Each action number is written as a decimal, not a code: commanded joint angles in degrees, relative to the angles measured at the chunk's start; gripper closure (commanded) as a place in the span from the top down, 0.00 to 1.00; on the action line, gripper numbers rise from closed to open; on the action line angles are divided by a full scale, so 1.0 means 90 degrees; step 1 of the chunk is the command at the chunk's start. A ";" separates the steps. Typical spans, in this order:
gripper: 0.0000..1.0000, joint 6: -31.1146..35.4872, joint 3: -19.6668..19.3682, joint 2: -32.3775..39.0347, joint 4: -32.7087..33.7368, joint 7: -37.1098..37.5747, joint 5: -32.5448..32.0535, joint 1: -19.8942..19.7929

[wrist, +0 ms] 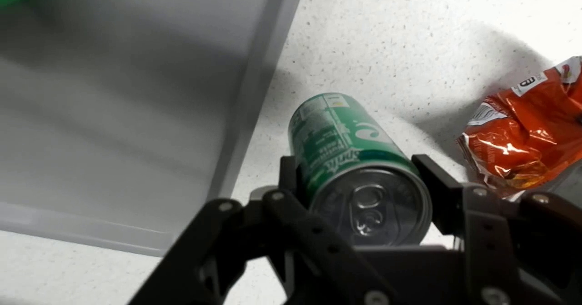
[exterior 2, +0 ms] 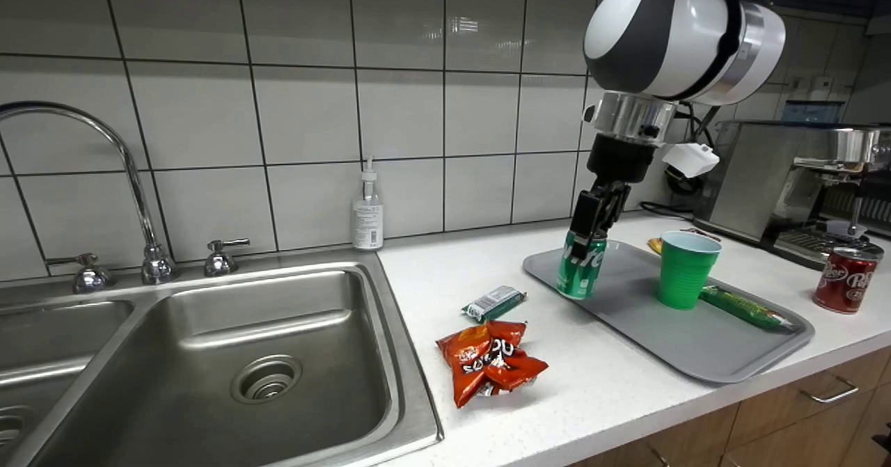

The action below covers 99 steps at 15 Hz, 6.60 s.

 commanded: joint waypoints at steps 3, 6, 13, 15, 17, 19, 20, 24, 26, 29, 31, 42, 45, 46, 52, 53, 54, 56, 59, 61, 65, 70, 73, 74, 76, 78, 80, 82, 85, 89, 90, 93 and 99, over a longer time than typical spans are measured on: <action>0.40 -0.0048 -0.0255 -0.0367 -0.0132 0.0151 -0.0170 -0.0102; 0.40 -0.0039 -0.0396 -0.0389 -0.0146 0.0198 -0.0225 -0.0120; 0.40 0.0077 -0.0688 -0.0524 -0.0360 0.0442 -0.0667 -0.0172; 0.40 0.0099 -0.0756 -0.0553 -0.0458 0.0508 -0.0746 -0.0212; 0.40 0.0131 -0.0810 -0.0598 -0.0572 0.0561 -0.0797 -0.0246; 0.40 0.0181 -0.0855 -0.0629 -0.0705 0.0589 -0.0853 -0.0273; 0.40 0.0219 -0.0880 -0.0630 -0.0763 0.0617 -0.0884 -0.0280; 0.40 0.0257 -0.0961 -0.0670 -0.0969 0.0701 -0.0960 -0.0312; 0.40 0.0237 -0.0995 -0.0709 -0.1054 0.0769 -0.1021 -0.0320; 0.40 0.0218 -0.1041 -0.0757 -0.1163 0.0881 -0.1162 -0.0321; 0.40 0.0211 -0.1065 -0.0761 -0.1212 0.0967 -0.1273 -0.0331; 0.40 0.0310 -0.1152 -0.0442 -0.1199 0.0956 -0.1080 -0.0468; 0.40 0.0340 -0.1171 -0.0384 -0.1210 0.0988 -0.1094 -0.0500; 0.40 0.0363 -0.1170 -0.0367 -0.1218 0.0998 -0.1100 -0.0513; 0.40 0.0499 -0.1159 -0.0268 -0.1250 0.1071 -0.1186 -0.0558; 0.54 0.0522 -0.1158 -0.0247 -0.1252 0.1086 -0.1203 -0.0560; 0.86 0.0531 -0.1154 -0.0231 -0.1253 0.1097 -0.1211 -0.0563; 0.97 0.0490 -0.1140 -0.0245 -0.1255 0.1083 -0.1200 -0.0566; 1.00 0.0421 -0.1111 -0.0348 -0.1262 0.1043 -0.1154 -0.0555; 1.00 0.0372 -0.1094 -0.0433 -0.1257 0.1023 -0.1127 -0.0544; 1.00 0.0308 -0.1034 -0.0575 -0.1215 0.0928 -0.1027 -0.0491; 1.00 0.0362 -0.0924 -0.0641 -0.1042 0.0885 -0.0983 -0.0361; 1.00 0.0346 -0.0845 -0.0551 -0.0887 0.0819 -0.0942 -0.0275; 1.00 0.0357 -0.0809 -0.0501 -0.0827 0.0817 -0.0926 -0.0242; 1.00 0.0360 -0.0740 -0.0417 -0.0711 0.0799 -0.0876 -0.0171; 1.00 0.0357 -0.0658 -0.0300 -0.0575 0.0765 -0.0787 -0.0112; 1.00 0.0340 -0.0585 -0.0152 -0.0426 0.0807 -0.0720 -0.0074; 1.00 0.0329 -0.0527 0.0010 -0.0280 0.0839 -0.0695 -0.0097; 1.00 0.0402 -0.0504 -0.0081 -0.0442 0.0946 -0.0858 -0.0146; 1.00 0.0402 -0.0492 -0.0011 -0.0388 0.0950 -0.0863 -0.0159; 1.00 0.0402 -0.0492 -0.0011 -0.0388 0.0950 -0.0862 -0.0159; 1.00 0.0402 -0.0492 -0.0011 -0.0385 0.0950 -0.0862 -0.0159; 1.00 0.0440 -0.0501 0.0079 -0.0316 0.1150 -0.0903 -0.0125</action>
